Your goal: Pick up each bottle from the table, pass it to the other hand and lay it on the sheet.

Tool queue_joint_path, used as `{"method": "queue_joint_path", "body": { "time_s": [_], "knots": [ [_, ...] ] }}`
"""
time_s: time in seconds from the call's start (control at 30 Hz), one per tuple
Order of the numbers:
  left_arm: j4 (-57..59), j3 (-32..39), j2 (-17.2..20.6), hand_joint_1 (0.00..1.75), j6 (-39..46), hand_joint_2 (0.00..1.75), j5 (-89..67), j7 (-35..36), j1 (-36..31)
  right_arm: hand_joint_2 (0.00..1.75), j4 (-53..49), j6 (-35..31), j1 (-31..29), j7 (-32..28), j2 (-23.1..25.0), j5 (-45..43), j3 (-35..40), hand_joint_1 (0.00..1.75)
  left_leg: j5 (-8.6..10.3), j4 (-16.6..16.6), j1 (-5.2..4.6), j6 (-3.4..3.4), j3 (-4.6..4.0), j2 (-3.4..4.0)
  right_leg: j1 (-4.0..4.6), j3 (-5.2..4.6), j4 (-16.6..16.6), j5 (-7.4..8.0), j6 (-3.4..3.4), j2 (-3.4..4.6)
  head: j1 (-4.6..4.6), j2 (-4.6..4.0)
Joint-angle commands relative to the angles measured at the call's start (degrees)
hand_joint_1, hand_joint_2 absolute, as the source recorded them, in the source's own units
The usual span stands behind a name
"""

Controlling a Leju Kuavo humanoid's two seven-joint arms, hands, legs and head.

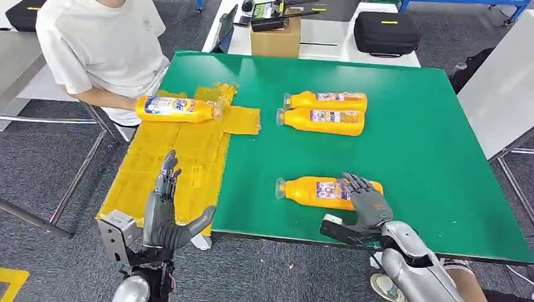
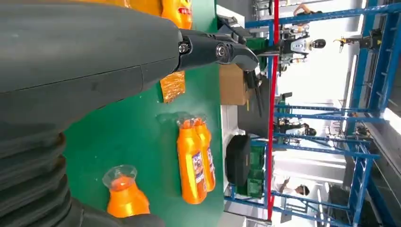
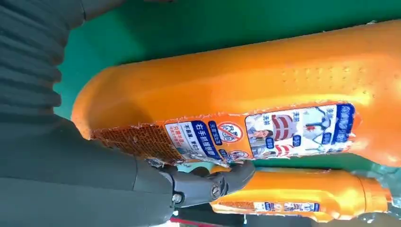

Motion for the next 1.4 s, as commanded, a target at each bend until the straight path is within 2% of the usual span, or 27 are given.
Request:
{"method": "queue_joint_path", "body": {
  "time_s": [0.03, 0.3, 0.7, 0.73, 0.77, 1.03, 1.17, 1.23, 1.4],
  "knots": [
    [1.67, -0.61, 1.17, 0.00, 0.12, 1.75, -0.40, 0.11, -1.32, 1.75, 8.13, -0.83, -4.07, 0.90, 4.27, 3.84, -2.63, 0.00, -0.08, -0.05, 0.08, -0.13, 0.25, 0.17, 0.09, 0.23, -0.07, -0.03, -0.16, 0.11, -0.02, 0.02],
    [1.84, -0.49, 1.09, 0.00, 0.36, 1.75, -0.62, 0.17, -1.32, 1.75, 9.65, 0.00, -3.04, 1.54, 3.91, 4.06, -4.16, 0.00, -0.08, -0.05, 0.08, -0.11, 0.26, 0.04, 0.10, 0.28, -0.08, -0.06, -0.13, 0.03, -0.02, 0.02],
    [1.46, -0.56, 1.17, 0.00, 0.54, 1.75, -0.94, 0.68, -1.81, 1.75, 20.91, 0.77, -7.38, 6.93, 3.41, 8.54, -6.74, 0.00, 0.00, -0.05, 0.04, -0.07, 0.24, -0.06, 0.05, 0.25, -0.08, -0.03, -0.09, -0.05, 0.00, 0.02],
    [1.50, -0.56, 1.21, 0.00, 0.55, 1.75, -0.97, 0.73, -1.83, 1.75, 21.63, 0.79, -7.60, 6.76, 3.46, 8.47, -7.41, 0.07, -0.01, -0.07, 0.06, -0.10, 0.30, -0.05, 0.07, 0.31, -0.09, -0.04, -0.13, -0.07, -0.02, 0.02],
    [1.63, -0.55, 1.23, 0.00, 0.58, 1.75, -0.97, 0.74, -1.90, 1.75, 22.09, 1.21, -7.85, 6.65, 3.15, 8.52, -7.50, 1.75, -0.02, -0.05, 0.07, -0.09, 0.35, -0.05, 0.09, 0.36, -0.10, -0.04, -0.11, -0.06, 0.00, 0.02],
    [2.42, -0.58, 1.33, 0.00, 0.23, 1.75, -0.62, 0.80, -2.42, 1.75, 24.80, 1.64, -8.89, 6.37, 2.87, 8.30, -8.30, 1.75, 0.01, -0.07, 0.09, -0.09, 0.48, -0.14, 0.10, 0.48, -0.14, -0.03, -0.13, -0.17, 0.02, 0.02],
    [3.41, -0.89, 1.57, 0.00, -0.17, 1.75, 0.02, 0.70, -3.20, 1.75, 27.15, 1.47, -8.93, 2.22, 3.49, 5.15, -10.24, 1.75, 0.02, -0.07, 0.05, -0.06, 0.54, -0.19, 0.07, 0.55, -0.13, -0.03, -0.09, -0.16, 0.00, 0.02],
    [4.37, -1.16, 1.86, 0.00, -0.30, 1.75, 0.53, 0.37, -3.97, 1.75, 27.34, 2.28, -8.16, -2.65, 3.52, 1.28, -11.56, 1.75, 0.03, -0.12, 0.09, -0.10, 0.61, -0.23, 0.11, 0.65, -0.20, -0.03, -0.14, -0.22, 0.00, 0.02],
    [4.10, -1.10, 2.10, 0.00, -0.15, 1.75, 0.89, -0.13, -3.49, 1.75, 25.63, 0.22, -5.76, -5.37, 3.96, -0.78, -11.67, 1.75, 0.01, -0.13, 0.10, -0.11, 0.67, -0.21, 0.12, 0.70, -0.20, -0.05, -0.15, -0.20, 0.00, 0.02]
  ]
}}
